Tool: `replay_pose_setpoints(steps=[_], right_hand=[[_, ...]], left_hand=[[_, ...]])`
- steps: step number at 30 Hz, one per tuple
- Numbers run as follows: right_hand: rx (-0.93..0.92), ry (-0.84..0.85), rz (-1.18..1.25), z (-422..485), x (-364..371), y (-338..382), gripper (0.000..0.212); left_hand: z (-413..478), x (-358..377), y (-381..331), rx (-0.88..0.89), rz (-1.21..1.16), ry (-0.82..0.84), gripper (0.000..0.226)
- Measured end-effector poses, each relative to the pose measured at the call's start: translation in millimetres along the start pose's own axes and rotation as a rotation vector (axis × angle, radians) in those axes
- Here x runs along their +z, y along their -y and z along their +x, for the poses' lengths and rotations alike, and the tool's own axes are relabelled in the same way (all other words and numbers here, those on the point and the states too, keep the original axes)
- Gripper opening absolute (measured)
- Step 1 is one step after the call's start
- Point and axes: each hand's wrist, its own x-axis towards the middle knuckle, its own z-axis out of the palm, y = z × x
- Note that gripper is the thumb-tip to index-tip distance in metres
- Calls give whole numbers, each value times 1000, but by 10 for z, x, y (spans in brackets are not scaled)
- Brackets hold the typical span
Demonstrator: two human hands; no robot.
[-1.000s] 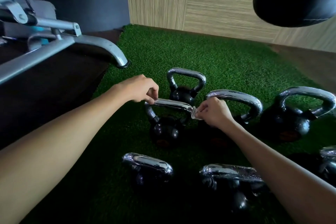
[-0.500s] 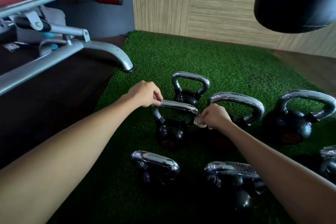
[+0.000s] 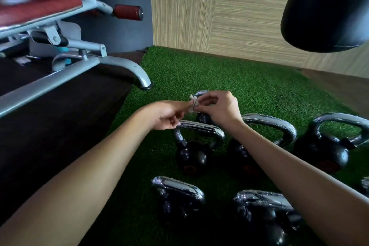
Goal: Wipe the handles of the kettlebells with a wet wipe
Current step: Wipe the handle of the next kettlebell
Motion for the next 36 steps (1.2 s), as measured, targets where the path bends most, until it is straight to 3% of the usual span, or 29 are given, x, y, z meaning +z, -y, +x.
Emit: replay_pose_setpoints(steps=[4, 6, 8, 10, 13, 15, 17, 20, 26, 36], right_hand=[[-38, 9, -107, 56, 139, -86, 24], [8, 64, -147, 66, 142, -168, 30], [77, 158, -287, 77, 78, -241, 42], [104, 247, -565, 80, -12, -329, 47], [115, 321, -712, 50, -56, -507, 39], [119, 323, -709, 18, -51, -595, 27], [131, 301, -696, -3, -62, -634, 27], [129, 289, -675, -9, -84, -649, 26], [162, 301, -655, 25, -84, -665, 26], [143, 306, -640, 18, -84, -667, 22]], left_hand=[[30, -66, 104, 95, -18, -21, 6], [57, -36, 182, 123, 21, -82, 11], [57, -42, 287, 276, 308, -243, 21], [35, -63, 415, 532, 661, -379, 13], [-53, 18, 551, 736, 882, -336, 5], [-11, 53, 591, 793, 1004, -356, 12], [13, -10, 580, 744, 929, -388, 11], [40, -233, 575, 615, 865, -466, 36], [39, -324, 573, 571, 895, -419, 29], [170, -325, 1067, 338, 427, -586, 32]])
